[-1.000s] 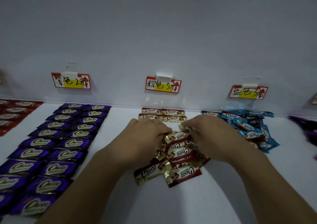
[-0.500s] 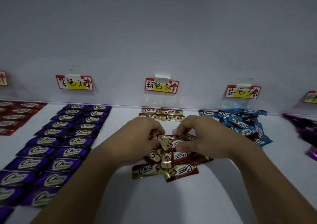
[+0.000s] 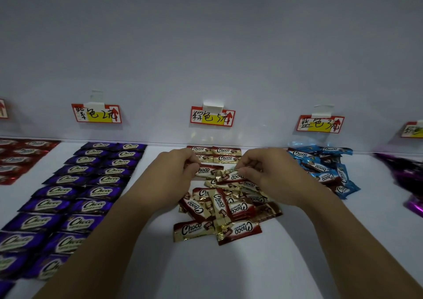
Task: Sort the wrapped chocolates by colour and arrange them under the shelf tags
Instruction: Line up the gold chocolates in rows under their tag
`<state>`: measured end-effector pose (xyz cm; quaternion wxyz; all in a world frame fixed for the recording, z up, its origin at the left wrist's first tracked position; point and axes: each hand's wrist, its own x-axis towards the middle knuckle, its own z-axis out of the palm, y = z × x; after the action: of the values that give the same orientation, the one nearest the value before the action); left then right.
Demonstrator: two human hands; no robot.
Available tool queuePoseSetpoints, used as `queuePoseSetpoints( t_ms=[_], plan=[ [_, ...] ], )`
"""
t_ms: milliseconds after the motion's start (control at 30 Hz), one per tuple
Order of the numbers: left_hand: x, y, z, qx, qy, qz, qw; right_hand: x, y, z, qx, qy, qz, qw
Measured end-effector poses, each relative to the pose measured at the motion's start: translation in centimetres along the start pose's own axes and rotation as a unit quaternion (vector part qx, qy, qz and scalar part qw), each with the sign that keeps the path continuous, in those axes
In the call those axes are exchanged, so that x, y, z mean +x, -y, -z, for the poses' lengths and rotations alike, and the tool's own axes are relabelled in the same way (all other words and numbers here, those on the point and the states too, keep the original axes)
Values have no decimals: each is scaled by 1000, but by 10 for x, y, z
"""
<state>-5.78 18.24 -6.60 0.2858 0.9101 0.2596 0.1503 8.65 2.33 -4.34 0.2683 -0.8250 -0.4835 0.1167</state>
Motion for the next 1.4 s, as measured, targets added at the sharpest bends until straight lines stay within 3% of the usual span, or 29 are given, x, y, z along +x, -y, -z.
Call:
queuePoseSetpoints(
  t_ms=[300,600,733,800,967,1167,1267,1400],
  plan=[
    [3,3,-5,-4,-17,54,998,5,-4,-7,17,-113,-45,992],
    [5,5,-4,-30,-16,77,996,4,3,-4,28,-155,-72,985],
    [5,4,-8,37,-24,71,997,3,6,-4,24,-201,-110,973],
    [5,3,-9,72,-27,63,995,3,9,-9,8,-183,-119,976],
    [2,1,-7,181,-3,29,983,-2,18,-11,107,9,-61,992],
    [-1,-2,4,192,-72,-1,979,-1,7,-8,-107,-39,2,994],
    [-3,-7,1,144,-17,-50,988,1,8,-7,-156,25,42,986],
    [0,-7,-6,178,42,-67,981,9,10,-15,-178,60,48,981]
  ],
)
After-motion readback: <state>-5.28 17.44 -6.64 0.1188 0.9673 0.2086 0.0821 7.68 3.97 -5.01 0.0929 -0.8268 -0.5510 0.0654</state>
